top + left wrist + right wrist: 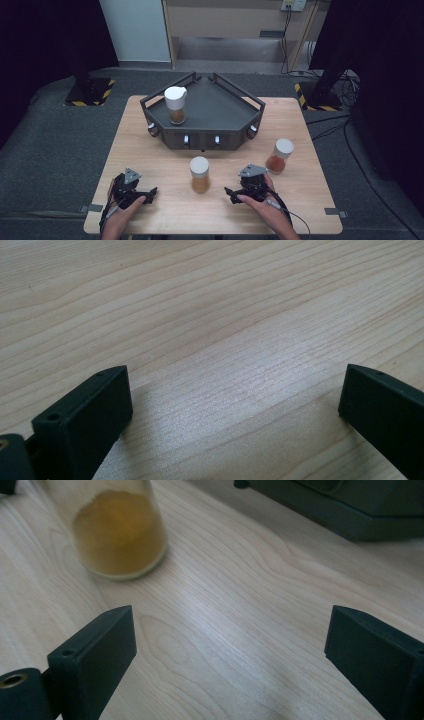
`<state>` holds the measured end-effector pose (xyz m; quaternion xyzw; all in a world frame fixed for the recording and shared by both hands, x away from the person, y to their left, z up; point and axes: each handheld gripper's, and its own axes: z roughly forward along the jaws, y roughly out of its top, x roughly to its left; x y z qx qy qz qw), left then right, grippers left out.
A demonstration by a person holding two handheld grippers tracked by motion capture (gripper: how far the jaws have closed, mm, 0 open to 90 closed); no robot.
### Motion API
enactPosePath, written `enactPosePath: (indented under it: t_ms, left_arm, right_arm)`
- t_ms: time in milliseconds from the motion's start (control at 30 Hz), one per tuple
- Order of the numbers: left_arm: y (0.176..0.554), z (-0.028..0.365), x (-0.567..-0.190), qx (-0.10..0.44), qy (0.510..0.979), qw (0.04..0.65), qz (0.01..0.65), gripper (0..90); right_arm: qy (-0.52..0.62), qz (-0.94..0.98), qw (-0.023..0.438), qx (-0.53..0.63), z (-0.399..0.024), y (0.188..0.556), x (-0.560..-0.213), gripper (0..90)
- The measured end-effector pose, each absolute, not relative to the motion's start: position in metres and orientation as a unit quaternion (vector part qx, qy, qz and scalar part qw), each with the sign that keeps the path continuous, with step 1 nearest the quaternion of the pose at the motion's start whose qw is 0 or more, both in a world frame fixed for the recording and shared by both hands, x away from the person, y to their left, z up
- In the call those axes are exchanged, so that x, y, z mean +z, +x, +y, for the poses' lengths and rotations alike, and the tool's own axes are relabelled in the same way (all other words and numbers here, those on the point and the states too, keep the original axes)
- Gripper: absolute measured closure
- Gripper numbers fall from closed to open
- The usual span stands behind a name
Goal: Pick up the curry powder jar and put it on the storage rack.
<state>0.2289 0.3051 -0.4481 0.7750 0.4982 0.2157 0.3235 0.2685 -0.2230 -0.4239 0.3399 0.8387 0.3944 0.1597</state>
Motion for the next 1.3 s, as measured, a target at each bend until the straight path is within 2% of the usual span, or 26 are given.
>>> enactPosePath:
  t_ms: [700,1300]
  left_arm:
    - [0.229,0.305,-0.448,0.216,0.775,0.323,0.499,0.0]
    - [0.229,0.305,-0.448,0.217,0.774,0.323,0.499,0.0]
  right_arm:
    - [0.275,0.846,0.161,0.428,-0.196,0.258,-0.390,6.2]
    - [0.262,0.846,0.160,0.436,-0.171,0.266,-0.384,4.7]
